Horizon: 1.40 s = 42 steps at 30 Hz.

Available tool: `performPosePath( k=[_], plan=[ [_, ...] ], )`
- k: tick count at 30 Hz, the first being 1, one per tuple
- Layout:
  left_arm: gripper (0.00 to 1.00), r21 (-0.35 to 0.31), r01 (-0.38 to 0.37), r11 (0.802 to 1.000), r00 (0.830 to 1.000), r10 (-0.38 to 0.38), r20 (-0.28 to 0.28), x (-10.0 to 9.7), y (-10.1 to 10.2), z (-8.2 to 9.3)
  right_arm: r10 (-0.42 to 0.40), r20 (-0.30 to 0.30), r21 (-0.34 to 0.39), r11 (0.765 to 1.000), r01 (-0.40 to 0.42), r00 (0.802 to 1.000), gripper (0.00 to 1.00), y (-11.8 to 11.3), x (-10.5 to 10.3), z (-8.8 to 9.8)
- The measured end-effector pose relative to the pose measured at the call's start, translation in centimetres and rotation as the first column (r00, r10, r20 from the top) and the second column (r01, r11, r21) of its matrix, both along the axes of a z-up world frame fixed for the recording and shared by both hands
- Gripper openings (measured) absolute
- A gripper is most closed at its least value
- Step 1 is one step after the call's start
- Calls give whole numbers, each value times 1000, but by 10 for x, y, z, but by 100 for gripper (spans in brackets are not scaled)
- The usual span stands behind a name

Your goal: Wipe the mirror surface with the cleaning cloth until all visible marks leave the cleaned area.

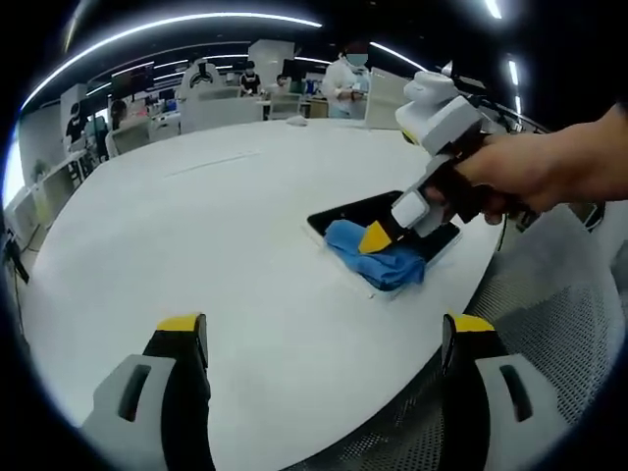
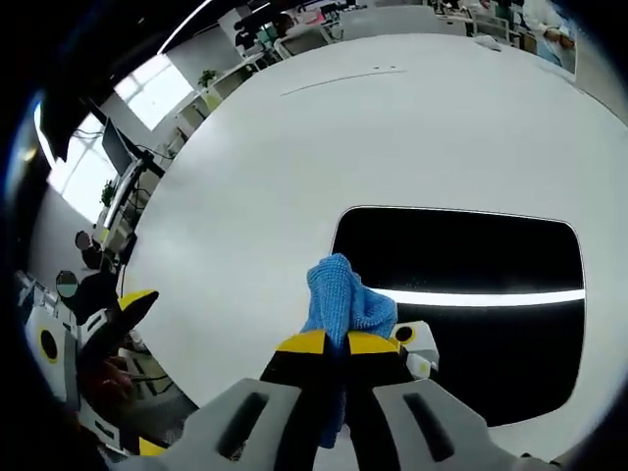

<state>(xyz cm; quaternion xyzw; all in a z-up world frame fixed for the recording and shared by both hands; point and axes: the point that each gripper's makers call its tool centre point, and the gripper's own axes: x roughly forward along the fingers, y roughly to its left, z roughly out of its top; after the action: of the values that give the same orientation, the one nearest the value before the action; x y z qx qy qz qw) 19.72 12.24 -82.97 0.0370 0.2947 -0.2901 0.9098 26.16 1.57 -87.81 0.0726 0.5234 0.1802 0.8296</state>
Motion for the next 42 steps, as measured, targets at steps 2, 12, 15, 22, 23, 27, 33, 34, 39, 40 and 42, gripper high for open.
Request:
performPosePath(
  k=[2, 12, 15, 22, 23, 27, 33, 34, 39, 40, 42],
  plan=[
    [99, -1, -3, 1000, 1000, 3, -1, 0, 0, 0, 3, 1, -4, 1000, -3, 1000, 0, 0, 4, 0],
    [99, 1, 2, 1000, 1000, -2, -2, 1, -1, -2, 6, 8, -13, 1000, -6, 1000, 0, -1, 21, 1],
    [99, 2, 7, 1000, 1000, -7, -5, 1, -2, -2, 2, 8, -8, 1000, -2, 1000, 0, -1, 25, 1],
    [99, 2, 12, 1000, 1000, -12, -3, 1, -3, -2, 4, 14, -6, 1000, -4, 1000, 0, -1, 34, 4],
    [99, 1, 11, 1000, 1000, -11, -5, 1, -3, -2, 6, 16, -7, 1000, -6, 1000, 0, -1, 36, 4],
    [99, -1, 8, 1000, 1000, -8, -12, 1, -3, -3, 9, 20, -11, 1000, -8, 1000, 0, 0, 47, 1],
    [99, -9, 7, 1000, 1000, -7, -9, 1, -4, -1, 17, 28, -22, 1000, -17, 999, 0, 1, 55, 1],
    [99, -11, 7, 1000, 1000, -7, -13, 1, -4, -1, 19, 33, -26, 999, -18, 999, 0, 0, 59, 0],
    [99, -13, 10, 1000, 1000, -10, -15, 1, -4, -3, 8, 36, -24, 1000, -7, 999, 0, 0, 69, -3],
    [99, -13, 10, 1000, 1000, -10, -11, 2, -4, -2, 10, 38, -27, 1000, -9, 999, 0, 0, 71, -3],
    [99, -14, 12, 1000, 1000, -12, -11, 2, -4, -3, 19, 42, -31, 999, -18, 999, 0, 0, 73, -2]
  ],
)
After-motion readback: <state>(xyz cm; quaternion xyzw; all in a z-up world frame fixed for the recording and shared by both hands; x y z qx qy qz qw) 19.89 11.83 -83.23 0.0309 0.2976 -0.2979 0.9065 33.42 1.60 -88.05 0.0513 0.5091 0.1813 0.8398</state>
